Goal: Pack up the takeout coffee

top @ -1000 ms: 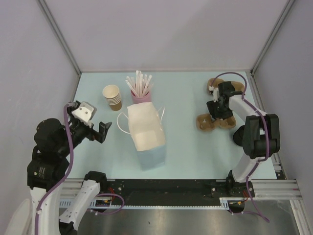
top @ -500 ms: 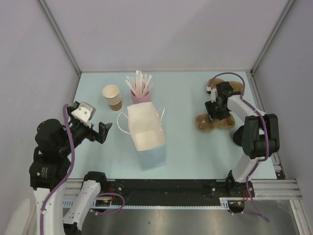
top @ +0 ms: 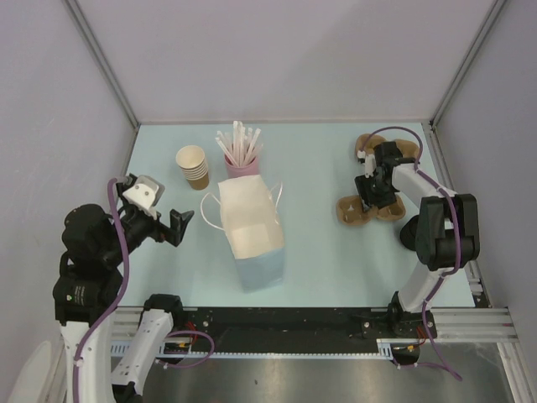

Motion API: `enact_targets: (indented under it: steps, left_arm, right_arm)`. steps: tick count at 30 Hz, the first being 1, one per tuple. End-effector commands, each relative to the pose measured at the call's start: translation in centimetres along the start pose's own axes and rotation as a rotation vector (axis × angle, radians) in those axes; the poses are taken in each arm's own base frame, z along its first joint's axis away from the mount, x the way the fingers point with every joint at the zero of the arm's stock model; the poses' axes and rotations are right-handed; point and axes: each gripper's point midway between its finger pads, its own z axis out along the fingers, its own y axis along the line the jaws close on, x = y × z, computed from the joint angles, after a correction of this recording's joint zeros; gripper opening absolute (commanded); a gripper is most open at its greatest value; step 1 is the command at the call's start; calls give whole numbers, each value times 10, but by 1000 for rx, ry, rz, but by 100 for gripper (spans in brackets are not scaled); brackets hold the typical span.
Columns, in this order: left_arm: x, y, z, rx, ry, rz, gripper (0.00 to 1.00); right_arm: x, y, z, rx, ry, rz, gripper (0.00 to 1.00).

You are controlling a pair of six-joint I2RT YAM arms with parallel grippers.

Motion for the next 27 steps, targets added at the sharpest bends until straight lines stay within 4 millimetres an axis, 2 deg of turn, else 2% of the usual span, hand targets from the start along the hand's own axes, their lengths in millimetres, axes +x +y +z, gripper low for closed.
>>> enact_targets:
  steps: [1, 6, 18, 27]
  left_arm:
    - [-5, -1, 0, 0, -31, -14, 99]
    - [-5, -1, 0, 1, -31, -16, 99]
    - [-4, 0, 1, -3, -35, -14, 99]
    - [-3, 1, 1, -7, -34, -19, 100]
  right_arm:
    - [5, 2, 4, -11, 23, -15, 54]
    - [8, 1, 7, -10, 40, -14, 51]
    - [14, -2, 8, -2, 63, -18, 54]
    - [13, 5, 7, -16, 88, -41, 54]
